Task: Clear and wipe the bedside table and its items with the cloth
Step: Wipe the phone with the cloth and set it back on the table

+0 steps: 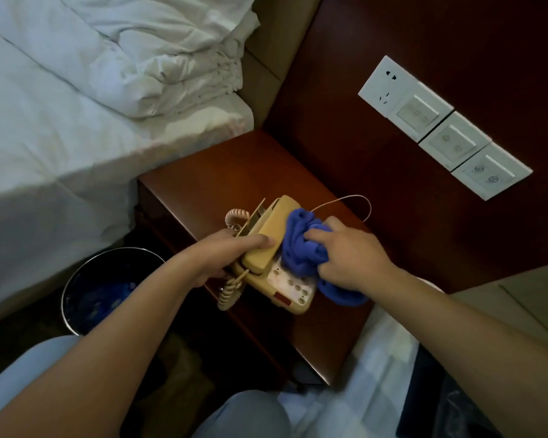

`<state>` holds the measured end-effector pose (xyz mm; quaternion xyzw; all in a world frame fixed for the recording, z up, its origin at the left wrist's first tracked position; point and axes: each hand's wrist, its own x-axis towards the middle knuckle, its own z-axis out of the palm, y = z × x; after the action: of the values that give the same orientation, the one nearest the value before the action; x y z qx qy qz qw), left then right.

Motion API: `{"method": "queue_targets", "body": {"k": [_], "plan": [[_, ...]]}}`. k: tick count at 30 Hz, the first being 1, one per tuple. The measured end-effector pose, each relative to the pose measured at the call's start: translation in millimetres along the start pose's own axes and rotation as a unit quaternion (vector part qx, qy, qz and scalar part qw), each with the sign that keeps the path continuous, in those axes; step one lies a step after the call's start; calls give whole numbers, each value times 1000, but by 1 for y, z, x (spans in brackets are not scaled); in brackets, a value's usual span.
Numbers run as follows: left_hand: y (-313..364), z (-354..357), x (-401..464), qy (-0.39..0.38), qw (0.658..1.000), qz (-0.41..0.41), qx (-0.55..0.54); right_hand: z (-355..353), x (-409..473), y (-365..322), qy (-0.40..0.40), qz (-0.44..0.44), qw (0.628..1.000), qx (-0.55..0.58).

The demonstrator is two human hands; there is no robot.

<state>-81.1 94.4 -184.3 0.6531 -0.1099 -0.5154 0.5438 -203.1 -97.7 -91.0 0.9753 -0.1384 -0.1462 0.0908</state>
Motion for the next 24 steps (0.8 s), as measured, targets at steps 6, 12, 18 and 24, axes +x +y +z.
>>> {"method": "queue_targets", "body": {"k": [6, 12, 18, 24], "plan": [[-2, 0, -1, 1, 1000, 17, 6, -5, 13, 16, 14, 166, 985, 50], [4, 7, -6, 21, 999, 26, -1, -15, -37, -28, -31, -62, 998, -5], [6, 9, -4, 20, 999, 24, -3, -14, -17, -23, -34, 60, 997, -21], [6, 8, -5, 37, 999, 26, -10, -16, -50, -45, -38, -51, 995, -79]]}}
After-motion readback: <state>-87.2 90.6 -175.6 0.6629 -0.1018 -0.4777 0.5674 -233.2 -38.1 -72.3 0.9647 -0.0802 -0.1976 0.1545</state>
